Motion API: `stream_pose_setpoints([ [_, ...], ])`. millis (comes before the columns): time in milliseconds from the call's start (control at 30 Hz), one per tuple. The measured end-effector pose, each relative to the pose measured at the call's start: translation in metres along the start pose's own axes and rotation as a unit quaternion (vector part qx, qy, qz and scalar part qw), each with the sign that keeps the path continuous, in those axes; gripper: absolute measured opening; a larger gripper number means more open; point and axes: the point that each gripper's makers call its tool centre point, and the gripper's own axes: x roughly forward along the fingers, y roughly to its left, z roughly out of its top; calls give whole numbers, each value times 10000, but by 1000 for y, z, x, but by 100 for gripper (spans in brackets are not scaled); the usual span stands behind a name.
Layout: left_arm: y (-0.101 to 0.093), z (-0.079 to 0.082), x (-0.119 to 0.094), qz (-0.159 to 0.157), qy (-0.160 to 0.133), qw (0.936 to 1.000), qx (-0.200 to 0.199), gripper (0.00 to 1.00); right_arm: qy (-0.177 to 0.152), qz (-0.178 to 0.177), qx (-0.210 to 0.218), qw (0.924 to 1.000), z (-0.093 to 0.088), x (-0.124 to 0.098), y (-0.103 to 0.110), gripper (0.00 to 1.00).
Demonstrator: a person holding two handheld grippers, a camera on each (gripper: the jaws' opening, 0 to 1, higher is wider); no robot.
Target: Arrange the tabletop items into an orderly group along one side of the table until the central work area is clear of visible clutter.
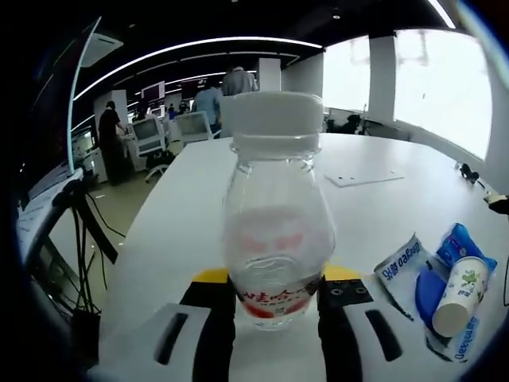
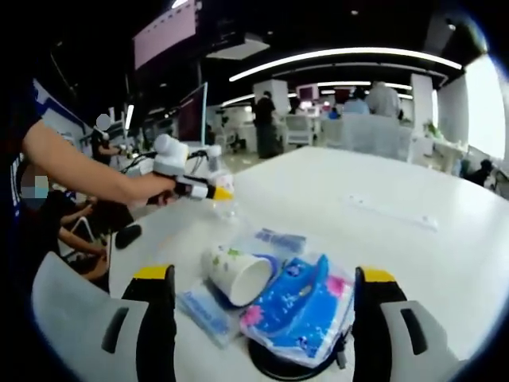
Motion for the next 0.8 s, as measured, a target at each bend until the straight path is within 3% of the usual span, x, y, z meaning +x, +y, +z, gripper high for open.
stream_pose_setpoints([
  [800, 13, 7, 7, -64, 39, 10000, 18, 39, 19, -82, 59, 9999, -1, -3, -6, 91],
])
